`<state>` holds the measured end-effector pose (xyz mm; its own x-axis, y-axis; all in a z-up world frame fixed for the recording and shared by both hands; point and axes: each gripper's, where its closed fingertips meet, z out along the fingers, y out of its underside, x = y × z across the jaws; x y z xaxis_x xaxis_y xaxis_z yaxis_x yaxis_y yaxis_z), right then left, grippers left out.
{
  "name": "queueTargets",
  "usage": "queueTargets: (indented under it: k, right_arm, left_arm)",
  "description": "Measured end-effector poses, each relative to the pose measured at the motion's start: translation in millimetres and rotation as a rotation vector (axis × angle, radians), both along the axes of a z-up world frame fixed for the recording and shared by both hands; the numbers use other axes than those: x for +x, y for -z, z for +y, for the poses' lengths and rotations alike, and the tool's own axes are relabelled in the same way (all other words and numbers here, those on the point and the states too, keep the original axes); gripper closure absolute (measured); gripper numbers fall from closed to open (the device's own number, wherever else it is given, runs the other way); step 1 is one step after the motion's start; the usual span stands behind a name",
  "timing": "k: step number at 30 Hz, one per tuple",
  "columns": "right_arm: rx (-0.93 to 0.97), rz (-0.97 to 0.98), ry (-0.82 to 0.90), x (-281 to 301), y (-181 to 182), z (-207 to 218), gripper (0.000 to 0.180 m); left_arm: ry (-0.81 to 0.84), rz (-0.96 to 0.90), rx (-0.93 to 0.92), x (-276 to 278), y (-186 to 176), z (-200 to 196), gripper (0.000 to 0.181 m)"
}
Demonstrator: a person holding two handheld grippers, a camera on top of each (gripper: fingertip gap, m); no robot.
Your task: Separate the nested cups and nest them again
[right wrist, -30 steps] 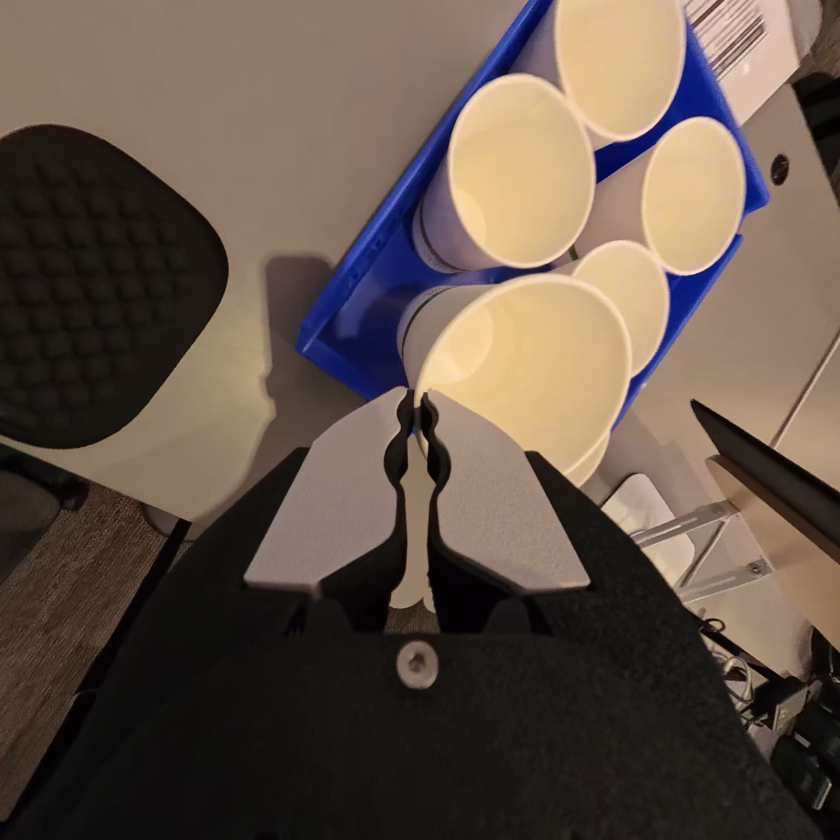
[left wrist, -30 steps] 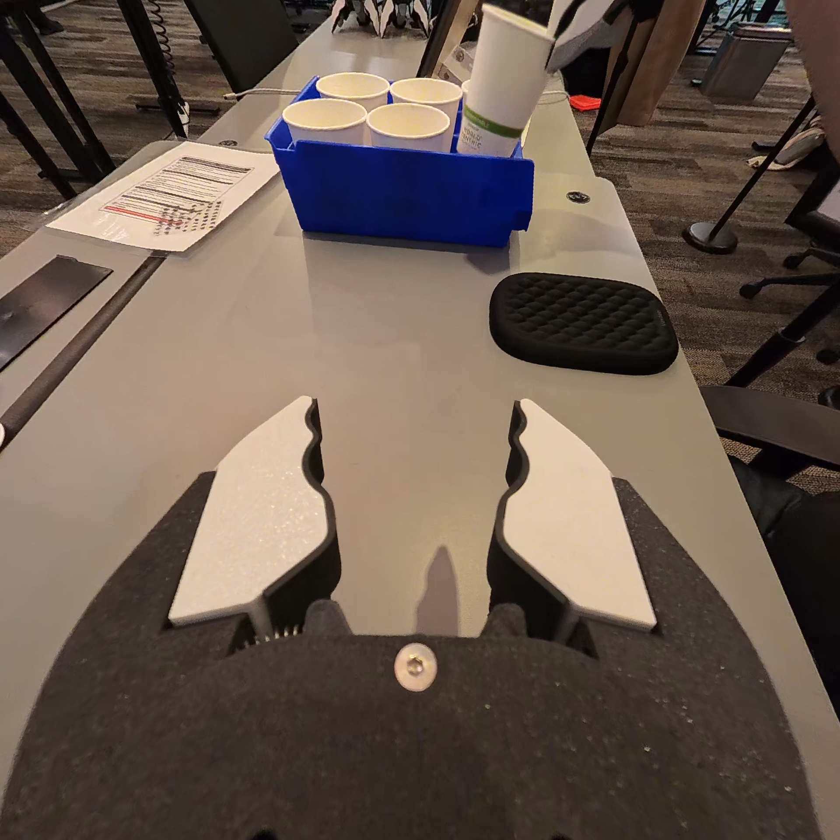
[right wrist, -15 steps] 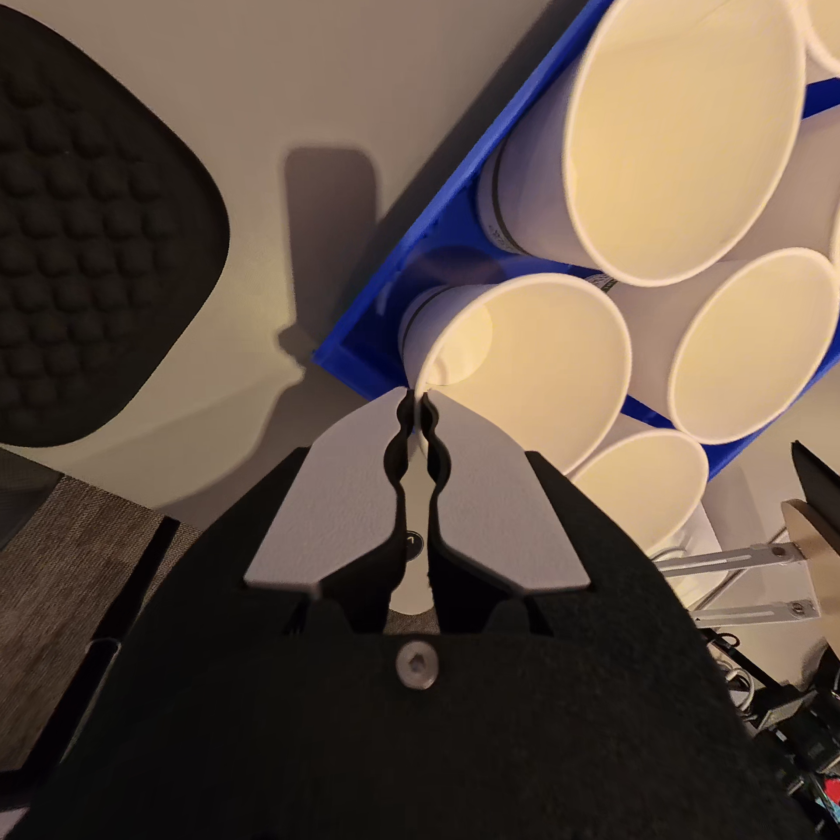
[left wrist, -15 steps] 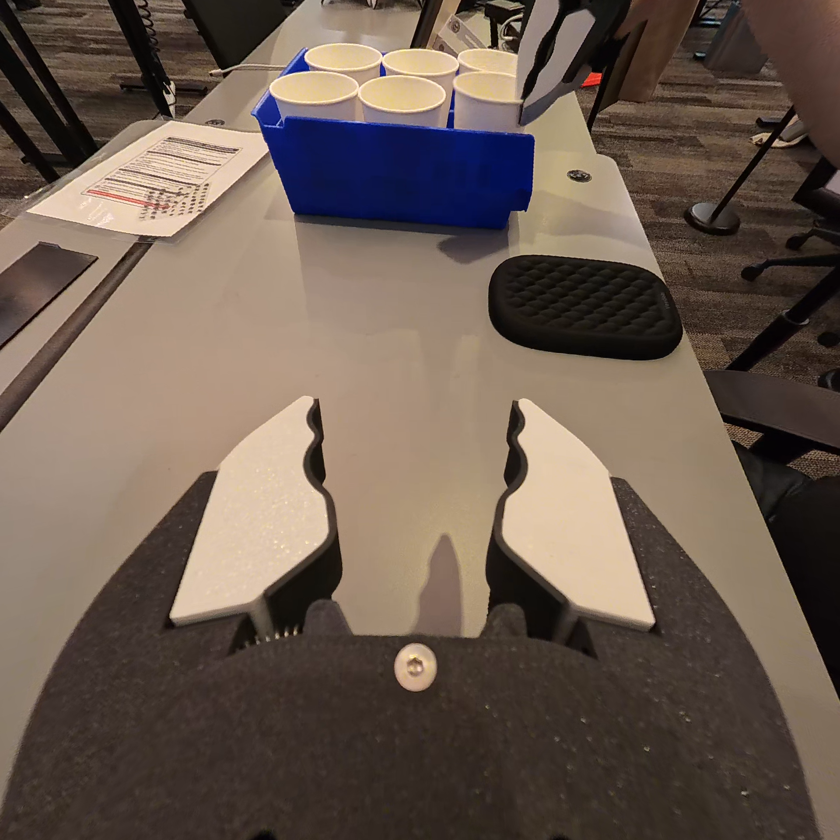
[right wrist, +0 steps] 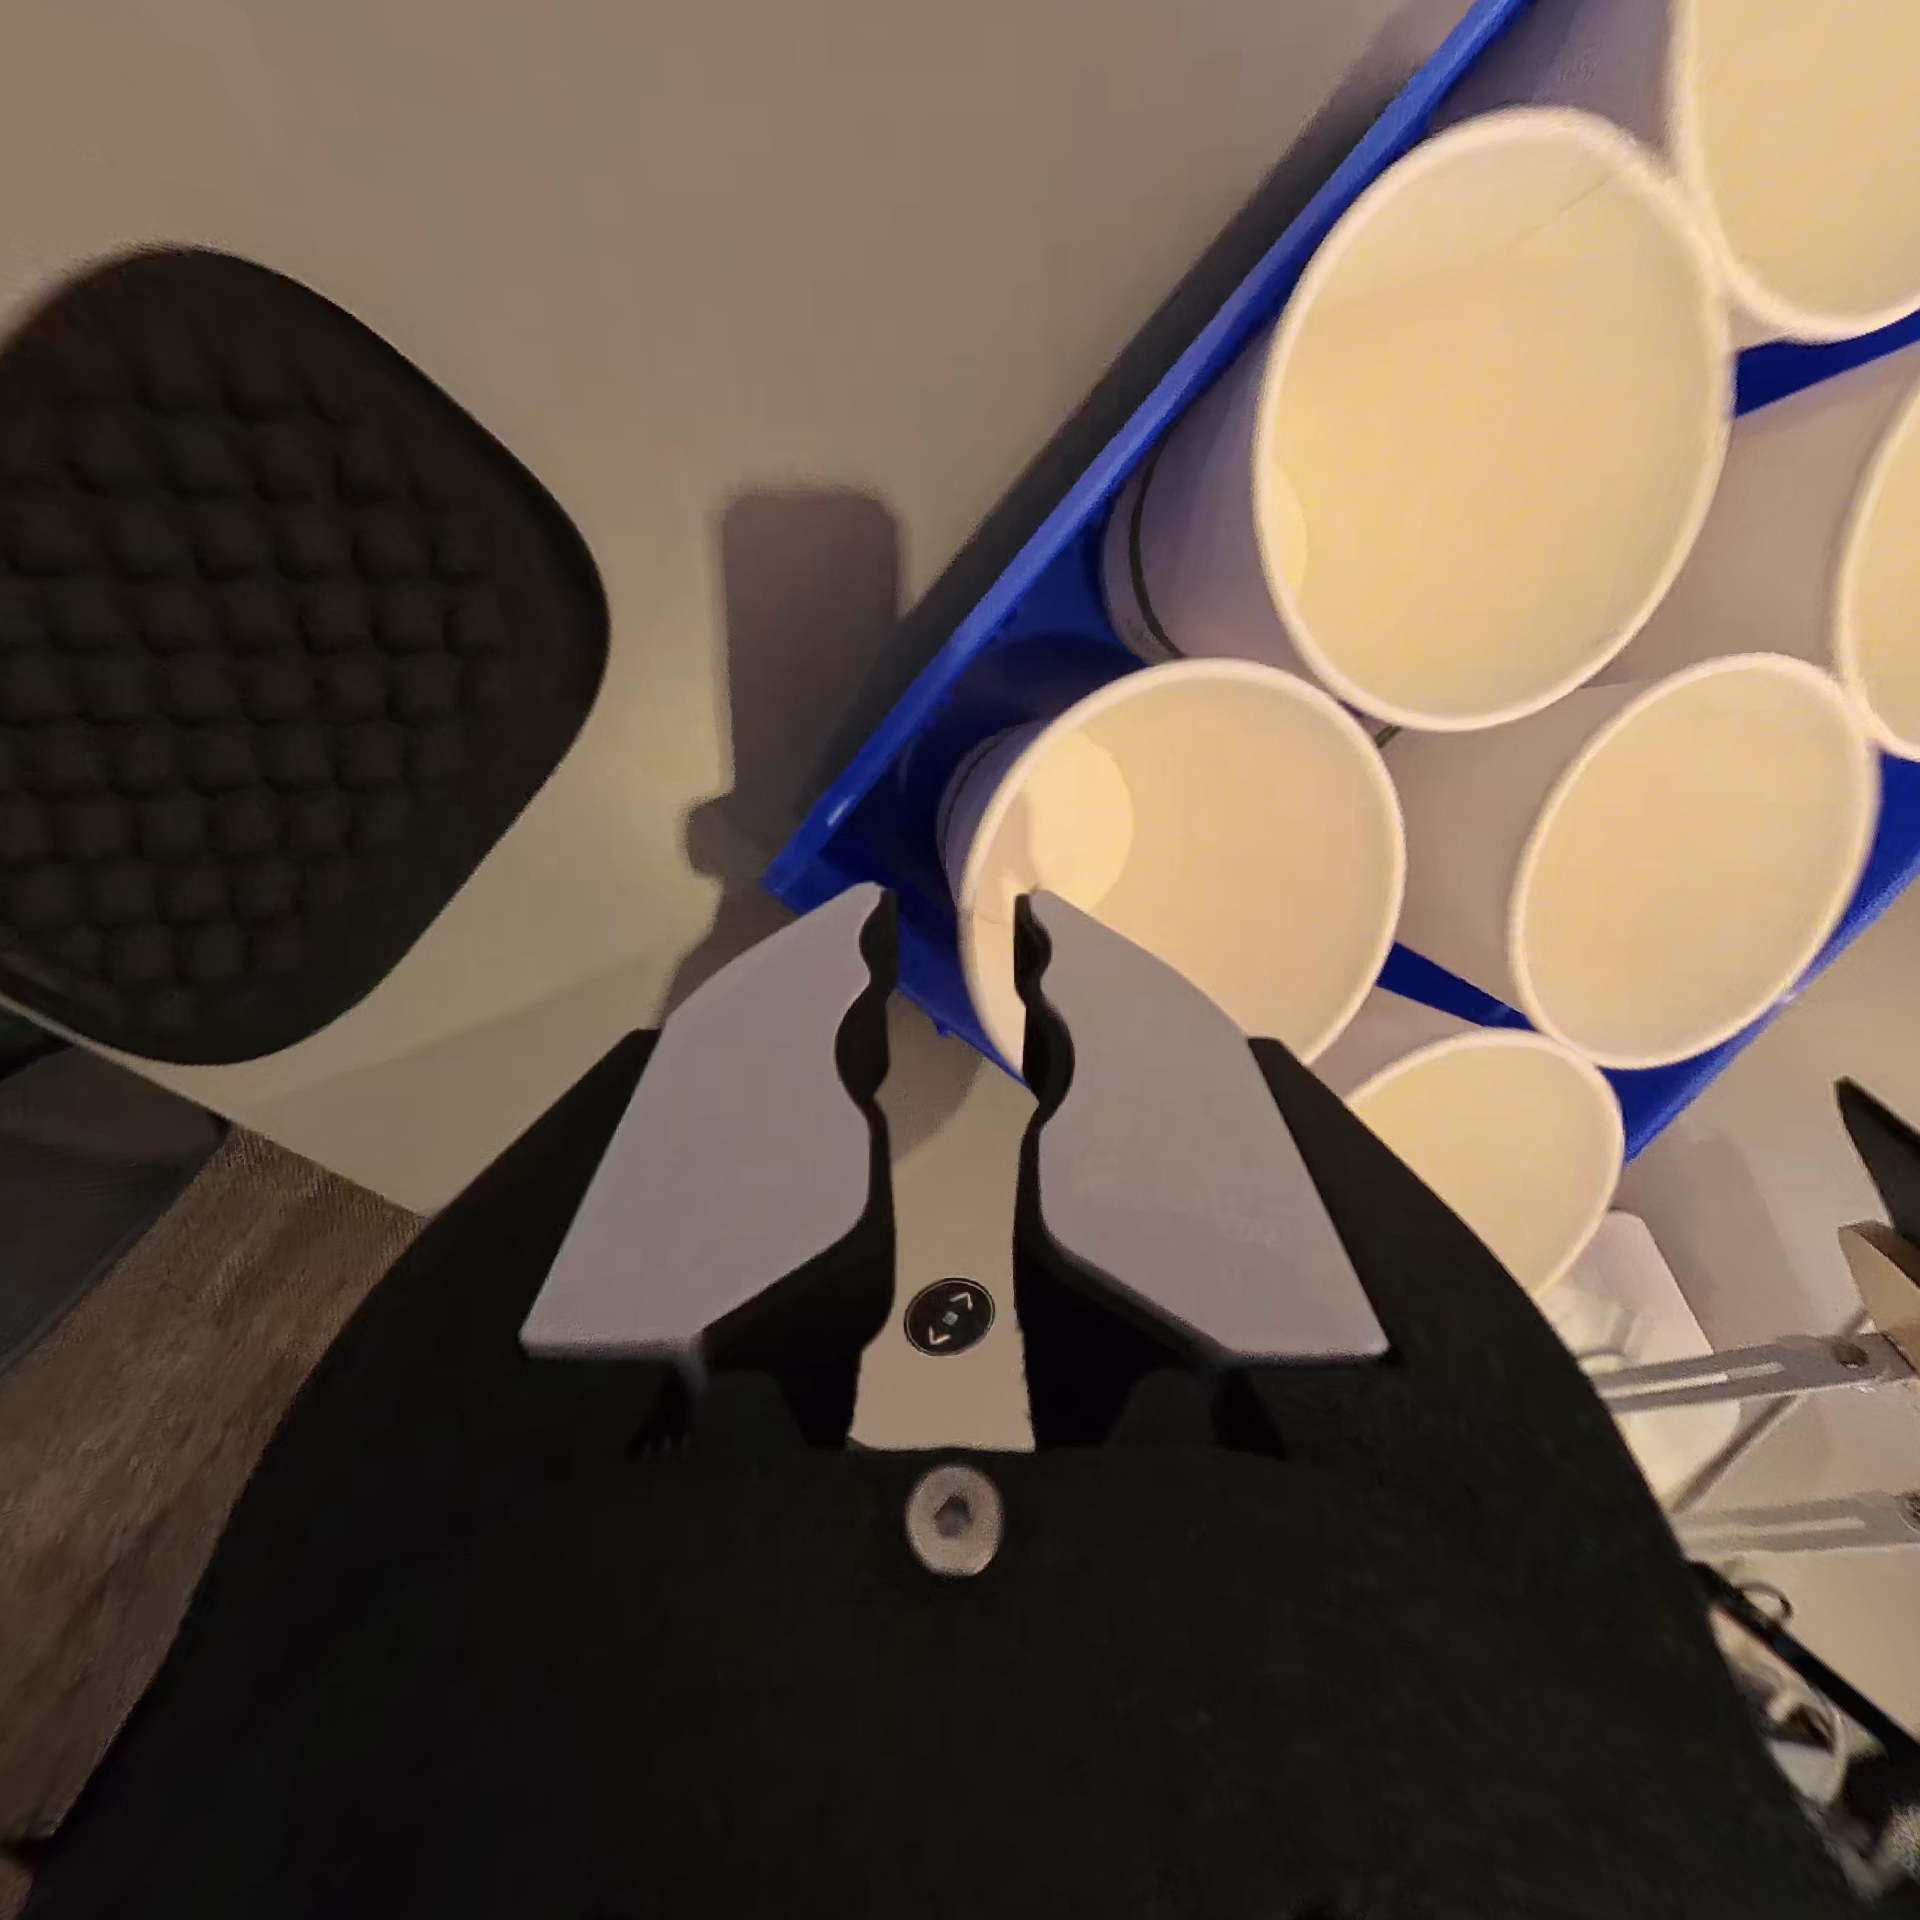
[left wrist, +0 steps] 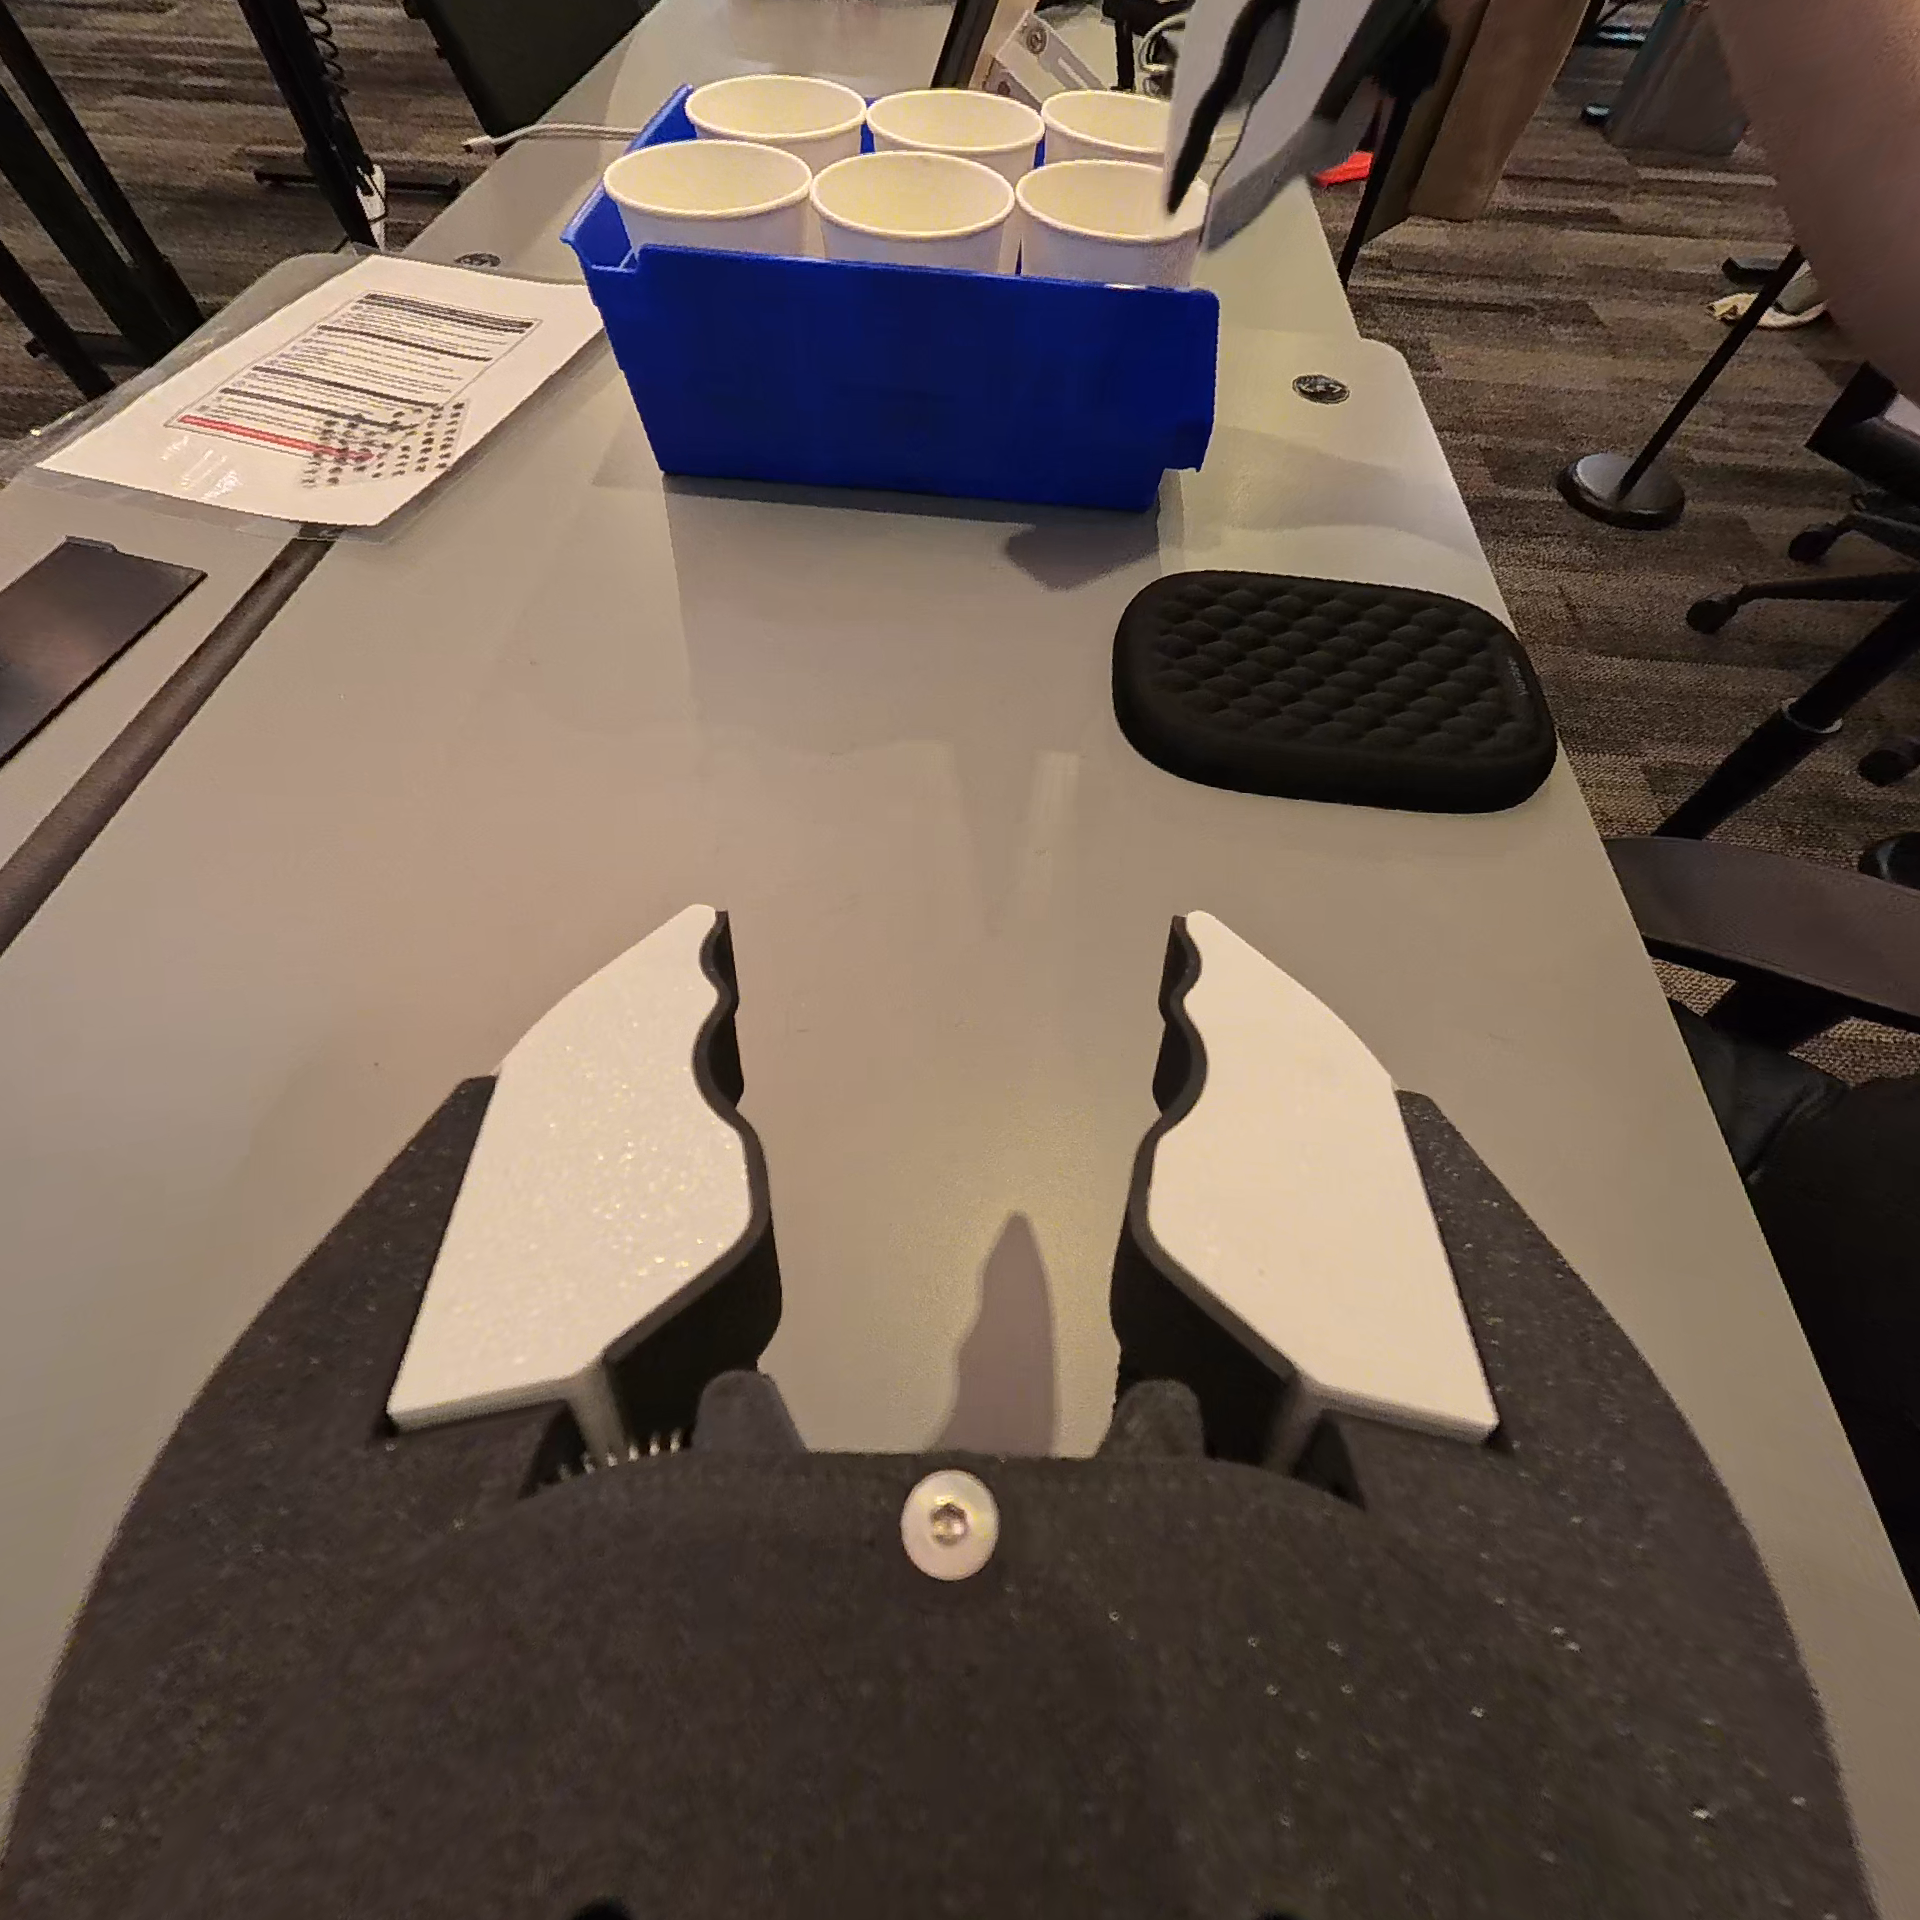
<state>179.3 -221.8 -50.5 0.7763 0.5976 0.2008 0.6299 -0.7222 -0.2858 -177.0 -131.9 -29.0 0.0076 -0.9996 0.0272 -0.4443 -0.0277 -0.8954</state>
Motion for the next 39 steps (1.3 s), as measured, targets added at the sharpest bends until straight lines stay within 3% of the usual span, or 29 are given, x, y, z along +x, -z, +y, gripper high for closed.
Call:
queueTargets:
  k: [4,7,11,19,24,30,39]
  right_arm:
    - [0.365,0.15,-0.001,6,-86,3,0.167]
    - [0.607,0.134,0.209,77,-134,11,0.167]
    - [0.352,0.174,0.428,144,-83,7,0.165]
    - [0.111,0.12,0.419,174,-5,-4,0.162]
    - [0.108,0.256,0.464,177,-5,-4,0.161]
    - [0.225,0.153,0.342,172,-30,15,0.165]
    - [0.11,0.191,0.454,196,-23,36,0.165]
  left_arm:
    - [-0.004,0.007,0.001,0,3,2,0.103]
    - [-0.009,0.022,-0.003,2,9,3,0.103]
    - [-0.014,0.062,-0.005,3,22,6,0.103]
    - [-0.037,0.112,-0.026,2,42,13,0.103]
    - [-0.042,0.125,-0.03,1,46,16,0.104]
    - [-0.042,0.139,-0.027,1,50,16,0.104]
    - [-0.048,0.166,-0.016,-1,57,16,0.104]
